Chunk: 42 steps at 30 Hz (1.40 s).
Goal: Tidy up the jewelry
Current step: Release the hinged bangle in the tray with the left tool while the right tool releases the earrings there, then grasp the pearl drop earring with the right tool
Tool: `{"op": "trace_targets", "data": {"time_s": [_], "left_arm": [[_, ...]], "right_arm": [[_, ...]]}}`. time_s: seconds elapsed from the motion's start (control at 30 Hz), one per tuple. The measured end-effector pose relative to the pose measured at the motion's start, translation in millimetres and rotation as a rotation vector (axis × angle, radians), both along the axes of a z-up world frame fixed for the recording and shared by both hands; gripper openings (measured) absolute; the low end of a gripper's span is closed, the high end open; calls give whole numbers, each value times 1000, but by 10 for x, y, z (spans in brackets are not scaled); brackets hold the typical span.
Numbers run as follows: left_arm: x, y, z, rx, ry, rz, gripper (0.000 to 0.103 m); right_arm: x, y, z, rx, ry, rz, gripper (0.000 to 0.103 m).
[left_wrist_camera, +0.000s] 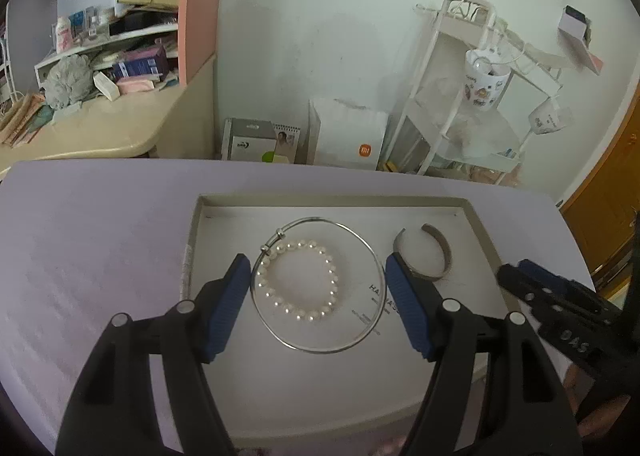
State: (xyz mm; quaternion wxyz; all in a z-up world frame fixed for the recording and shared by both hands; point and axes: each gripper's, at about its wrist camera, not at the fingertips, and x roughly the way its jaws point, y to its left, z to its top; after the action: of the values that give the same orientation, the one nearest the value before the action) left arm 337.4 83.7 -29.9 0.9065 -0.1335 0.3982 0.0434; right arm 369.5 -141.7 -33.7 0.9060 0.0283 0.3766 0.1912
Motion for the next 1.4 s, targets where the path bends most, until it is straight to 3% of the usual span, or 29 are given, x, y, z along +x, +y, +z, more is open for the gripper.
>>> {"op": "trace_targets", "data": {"time_s": [0.57,0.67,1.03,1.4], "left_arm": [[410,69,-337,-9,94,20,71],[350,108,-295,-31,82,24,82],[-428,319,175,-49,-31,128,82],[-1431,230,622,-8,-166,193,84]], "right_arm": [[33,-163,-66,13,14,-48,48],[-9,-184,-31,20,8,-55,48],[-376,-286,263,51,-60,-65,48],[-1081,-345,382,52,-137,-19,48]]}}
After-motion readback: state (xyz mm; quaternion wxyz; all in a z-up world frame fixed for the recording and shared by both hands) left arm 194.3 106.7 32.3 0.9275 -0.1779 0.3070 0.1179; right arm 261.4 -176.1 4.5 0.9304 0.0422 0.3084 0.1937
